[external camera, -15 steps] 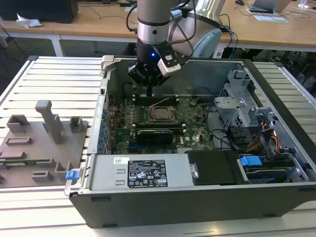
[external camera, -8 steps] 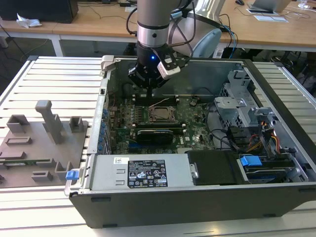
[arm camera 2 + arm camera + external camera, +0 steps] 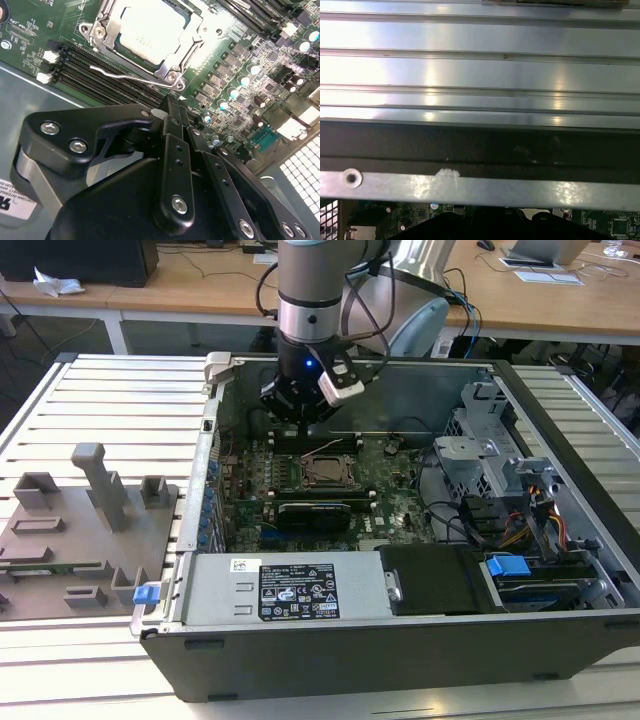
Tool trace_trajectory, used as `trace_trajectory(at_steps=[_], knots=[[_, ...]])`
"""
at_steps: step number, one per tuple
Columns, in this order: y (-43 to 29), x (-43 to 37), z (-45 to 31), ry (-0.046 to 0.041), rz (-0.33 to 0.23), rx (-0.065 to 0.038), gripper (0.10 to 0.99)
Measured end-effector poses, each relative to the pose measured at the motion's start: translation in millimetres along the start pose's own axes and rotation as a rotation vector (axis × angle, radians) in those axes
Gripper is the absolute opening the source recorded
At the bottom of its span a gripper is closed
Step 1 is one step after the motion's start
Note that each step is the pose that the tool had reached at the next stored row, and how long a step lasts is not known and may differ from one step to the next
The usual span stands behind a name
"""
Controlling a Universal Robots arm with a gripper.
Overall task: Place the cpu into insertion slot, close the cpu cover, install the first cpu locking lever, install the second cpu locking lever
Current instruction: 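Install the first cpu locking lever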
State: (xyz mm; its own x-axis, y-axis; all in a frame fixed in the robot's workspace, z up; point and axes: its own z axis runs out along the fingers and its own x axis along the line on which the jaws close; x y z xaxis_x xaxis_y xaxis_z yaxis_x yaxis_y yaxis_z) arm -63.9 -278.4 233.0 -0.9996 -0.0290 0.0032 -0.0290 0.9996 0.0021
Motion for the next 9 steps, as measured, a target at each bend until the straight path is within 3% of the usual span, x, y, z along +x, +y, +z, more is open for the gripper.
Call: trace_trajectory(at_steps=[5, 9], knots=[[0.0, 0.0, 5.4, 0.0000, 0.000, 0.000, 0.106], [0.0, -0.1, 14.4, 0.0000, 0.000, 0.000, 0.106]])
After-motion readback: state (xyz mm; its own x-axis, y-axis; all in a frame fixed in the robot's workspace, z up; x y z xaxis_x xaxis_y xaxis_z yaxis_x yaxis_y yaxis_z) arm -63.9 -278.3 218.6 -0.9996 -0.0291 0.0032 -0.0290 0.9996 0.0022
